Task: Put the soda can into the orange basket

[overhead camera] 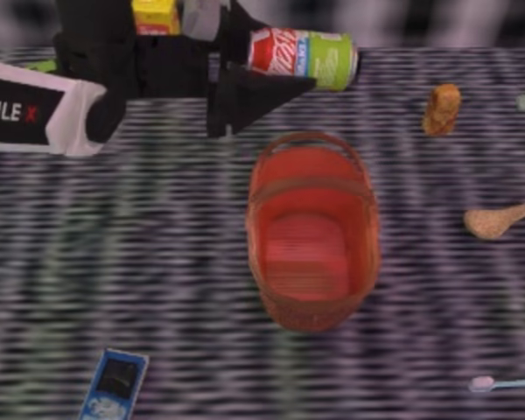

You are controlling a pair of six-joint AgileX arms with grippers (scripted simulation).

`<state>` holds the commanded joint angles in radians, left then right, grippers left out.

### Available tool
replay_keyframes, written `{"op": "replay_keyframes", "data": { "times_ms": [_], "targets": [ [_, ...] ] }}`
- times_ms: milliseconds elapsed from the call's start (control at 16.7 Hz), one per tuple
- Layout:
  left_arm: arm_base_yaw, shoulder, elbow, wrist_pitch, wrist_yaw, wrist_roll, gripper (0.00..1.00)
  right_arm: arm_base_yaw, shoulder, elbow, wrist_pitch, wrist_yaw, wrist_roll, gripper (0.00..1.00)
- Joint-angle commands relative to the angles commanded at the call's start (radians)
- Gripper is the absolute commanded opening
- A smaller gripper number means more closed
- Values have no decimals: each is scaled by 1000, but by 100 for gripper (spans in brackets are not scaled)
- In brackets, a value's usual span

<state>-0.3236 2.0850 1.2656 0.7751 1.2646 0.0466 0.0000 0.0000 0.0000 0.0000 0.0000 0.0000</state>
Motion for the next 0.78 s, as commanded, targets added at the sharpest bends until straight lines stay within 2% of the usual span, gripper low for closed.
{"op": "replay_keyframes", "data": {
  "times_ms": [180,480,780],
  "targets": [
    [3,64,-11,72,4,0,0,0,0,0,0,0,0,100],
    [18,225,-53,293,3,-6,0,0,0,0,0,0,0,100],
    [21,254,-63,325,2,-7,0,0,0,0,0,0,0,100]
  ]
}}
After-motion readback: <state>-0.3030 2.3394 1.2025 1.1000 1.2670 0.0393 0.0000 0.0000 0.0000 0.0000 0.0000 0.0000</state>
